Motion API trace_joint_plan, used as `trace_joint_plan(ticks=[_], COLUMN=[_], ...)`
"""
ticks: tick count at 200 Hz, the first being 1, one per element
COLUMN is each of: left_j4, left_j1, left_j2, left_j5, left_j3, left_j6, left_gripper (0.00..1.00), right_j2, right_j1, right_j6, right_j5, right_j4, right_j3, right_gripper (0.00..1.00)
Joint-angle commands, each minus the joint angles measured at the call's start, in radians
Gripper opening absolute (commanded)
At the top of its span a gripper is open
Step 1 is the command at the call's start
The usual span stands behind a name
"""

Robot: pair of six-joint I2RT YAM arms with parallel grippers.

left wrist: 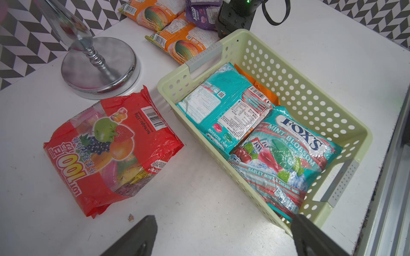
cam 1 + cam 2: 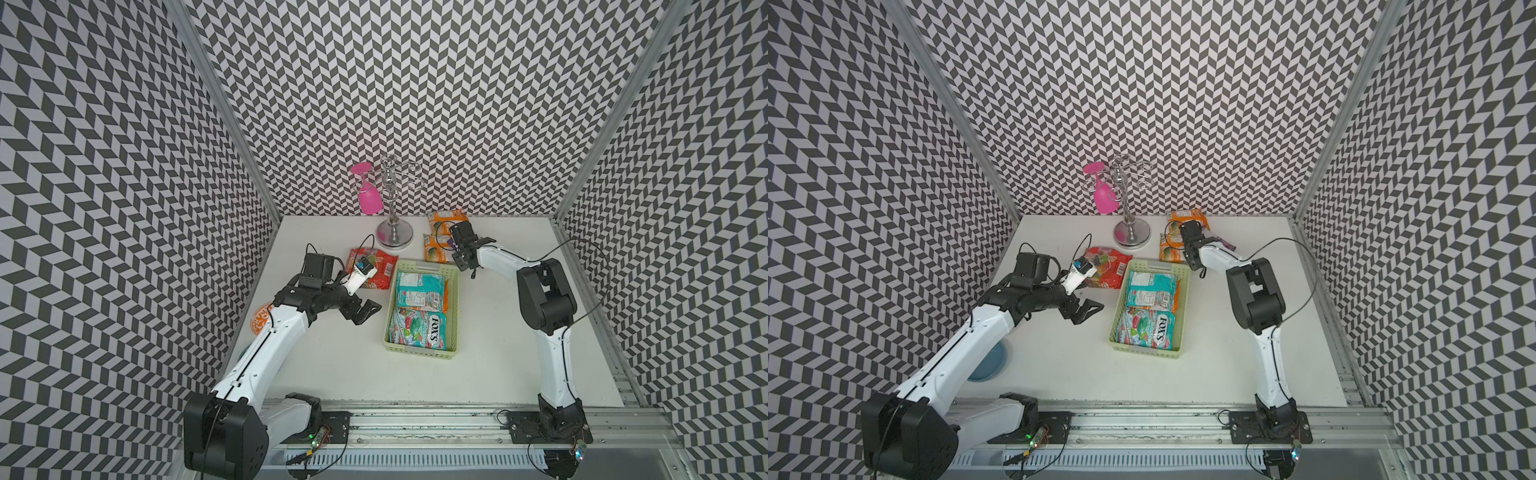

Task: Put the candies in the basket
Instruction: Pick up the candy at the center of the board.

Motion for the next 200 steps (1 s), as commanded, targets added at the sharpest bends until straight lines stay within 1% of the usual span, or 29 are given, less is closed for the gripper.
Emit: trace_joint_plan(ticks=[1, 21, 28, 44, 64, 72, 106, 147, 171, 200], left_j4=[0.02, 0.01, 0.014, 0.022, 0.013, 0.013, 0.017, 0.02, 0.007, 0.013], left_j1=[0.008, 0.008, 0.007, 0.008, 0.008, 0.009, 0.009, 0.011, 0.014, 0.017], left_j2=[0.001, 0.007, 0.005, 0.006, 0.01, 0.008, 0.012, 0.008, 0.006, 0.008], left_j5=[0.017, 0.01, 0.012, 0.02, 0.008, 0.006, 0.012, 0.01, -0.016, -0.016], left_j3=[0.018, 0.033, 0.031, 0.019, 0.032, 0.035, 0.03, 0.03, 0.056, 0.054], left_j6=[-0.008, -0.011, -0.012, -0.012, -0.014, -0.017, -0.018, -0.02, -0.03, -0.033], left_gripper=[0.99, 0.99, 0.99, 0.99, 0.99, 0.99, 0.99, 0.99, 0.99, 0.99], right_j2=[0.04, 0.049, 0.056, 0.077, 0.07, 0.066, 0.046, -0.02, -0.089, -0.152], right_j1=[-0.014, -0.019, -0.023, -0.031, -0.033, -0.034, -0.035, -0.034, -0.036, -0.033], right_j6=[-0.009, -0.016, -0.015, -0.01, -0.019, -0.019, -0.025, -0.03, -0.041, -0.035], right_j5=[0.038, 0.05, 0.046, 0.039, 0.052, 0.052, 0.049, 0.051, 0.058, 0.056], right_j4=[0.005, 0.018, 0.016, -0.005, 0.004, 0.009, -0.005, -0.003, 0.019, 0.003], right_j3=[0.04, 0.032, 0.037, 0.065, 0.056, 0.051, 0.065, 0.041, -0.002, -0.017], right_gripper=[0.58, 0.55, 0.52, 0.42, 0.36, 0.3, 0.0, 0.0, 0.0, 0.0])
